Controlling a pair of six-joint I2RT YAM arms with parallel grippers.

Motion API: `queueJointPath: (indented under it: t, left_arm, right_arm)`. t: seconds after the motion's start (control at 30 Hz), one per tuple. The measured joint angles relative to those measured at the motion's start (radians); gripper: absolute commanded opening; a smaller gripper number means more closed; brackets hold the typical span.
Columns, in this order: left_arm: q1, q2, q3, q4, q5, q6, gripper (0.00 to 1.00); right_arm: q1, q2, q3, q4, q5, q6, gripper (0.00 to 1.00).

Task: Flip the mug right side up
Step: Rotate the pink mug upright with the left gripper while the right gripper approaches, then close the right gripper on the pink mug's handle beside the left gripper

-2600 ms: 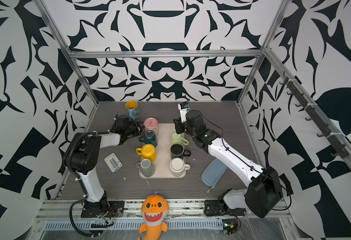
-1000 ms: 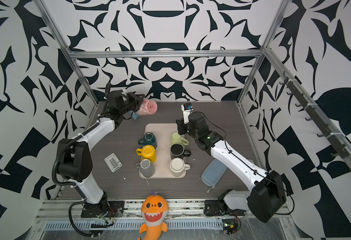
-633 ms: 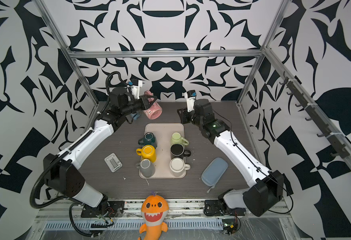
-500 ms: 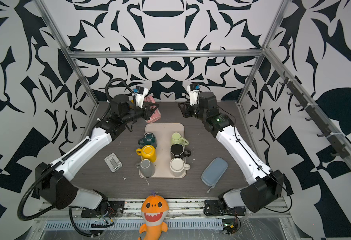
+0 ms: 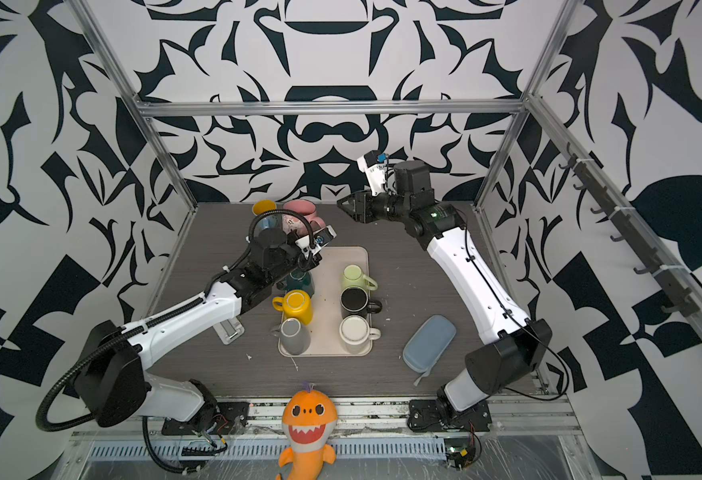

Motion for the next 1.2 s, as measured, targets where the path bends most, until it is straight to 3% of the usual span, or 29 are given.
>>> queueJointPath:
  t: [0.2,0.37,0.7,1.2]
  left_arm:
    - [-0.009,0.065,-0.008,0.116,-0.069,0.225,0.0]
    - [-0.009,0.08,-0.012,0.122,-0.075,0.297,0.0]
    - [-0.014,0.08,-0.012,0.132,-0.069,0.336,0.0]
    - [-0.036,0.08,-0.012,0.132,-0.054,0.34,0.0]
  right_arm:
    - [0.036,0.056,0.061,-0.117,-0.013,-0.059,0.52]
    - [0.072,0.083,0.108,-0.196,0.028,-0.119,0.53]
    - [0.098,0.137,0.146,-0.275,0.111,-0.182,0.53]
    - [0.126,0.17,0.146,-0.286,0.14,-0.194,0.52]
